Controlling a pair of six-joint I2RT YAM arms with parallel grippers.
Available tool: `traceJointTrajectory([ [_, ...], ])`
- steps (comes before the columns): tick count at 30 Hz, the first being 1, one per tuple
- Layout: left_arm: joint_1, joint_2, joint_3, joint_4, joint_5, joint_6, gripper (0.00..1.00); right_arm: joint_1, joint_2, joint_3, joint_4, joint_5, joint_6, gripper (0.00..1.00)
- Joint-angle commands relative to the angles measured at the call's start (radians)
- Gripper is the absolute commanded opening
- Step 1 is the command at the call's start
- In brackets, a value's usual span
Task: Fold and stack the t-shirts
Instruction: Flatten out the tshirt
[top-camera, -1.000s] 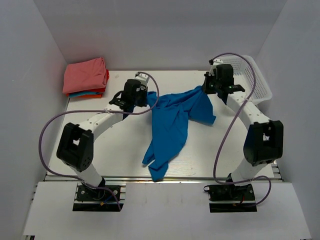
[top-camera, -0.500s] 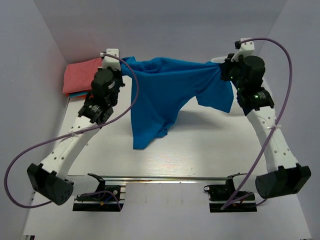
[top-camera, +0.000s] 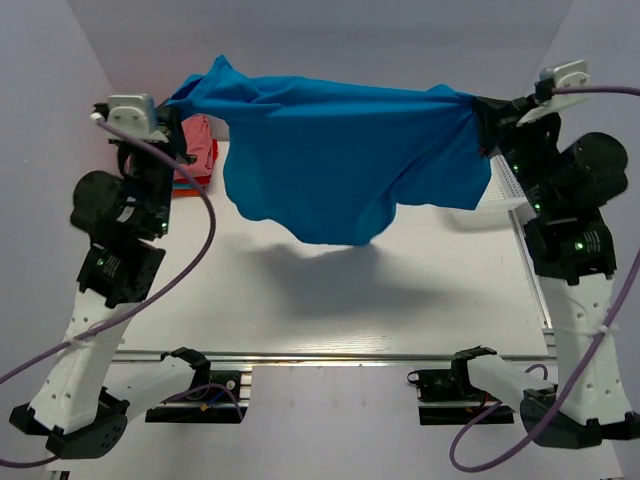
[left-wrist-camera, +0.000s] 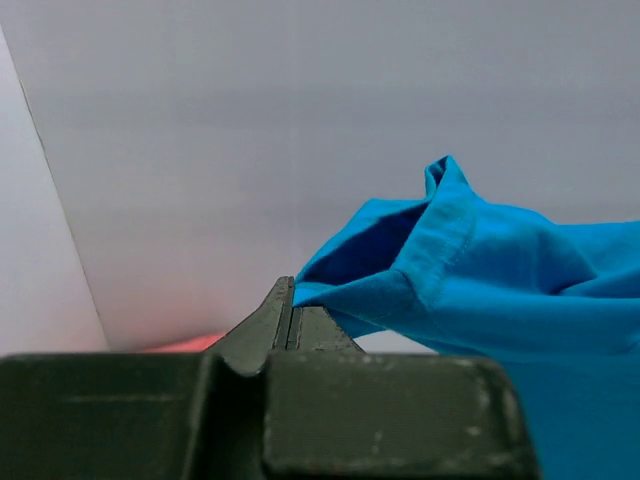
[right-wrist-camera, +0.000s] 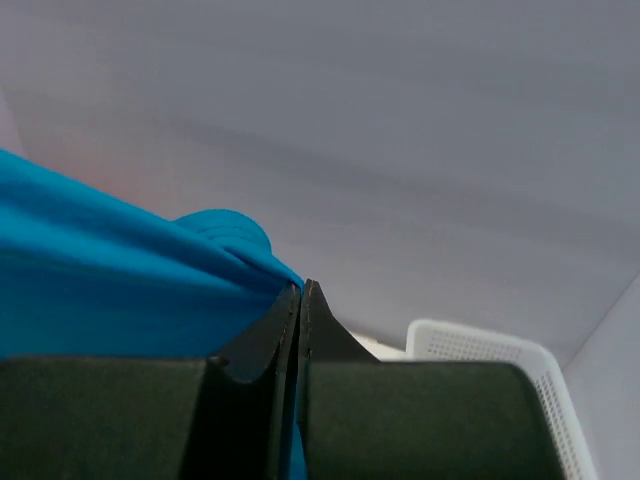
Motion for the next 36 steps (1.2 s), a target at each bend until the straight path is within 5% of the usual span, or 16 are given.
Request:
traceJointTrajectory([
  [1,0.008,-0.05,0.065,-0.025,0.029,0.029,0.0,-0.006,-0.063,0.054,0.017,-0.042,-0.05,0.0],
  [22,0.008,-0.162,0.271,-0.177,0.224,-0.002,0.0,-0.006,-0.272,0.168,-0.039,-0.277,-0.077,0.0],
  [29,0.018,-0.162,0.253,-0.195,0.264,-0.037,0.0,-0.008,-0.294,0.067,0.003,-0.295,-0.044,0.0],
  [36,0.018,-0.133,0.069,-0.102,0.181,-0.048,0.0,-0.009,-0.283,-0.169,0.171,-0.277,0.005,0.0],
])
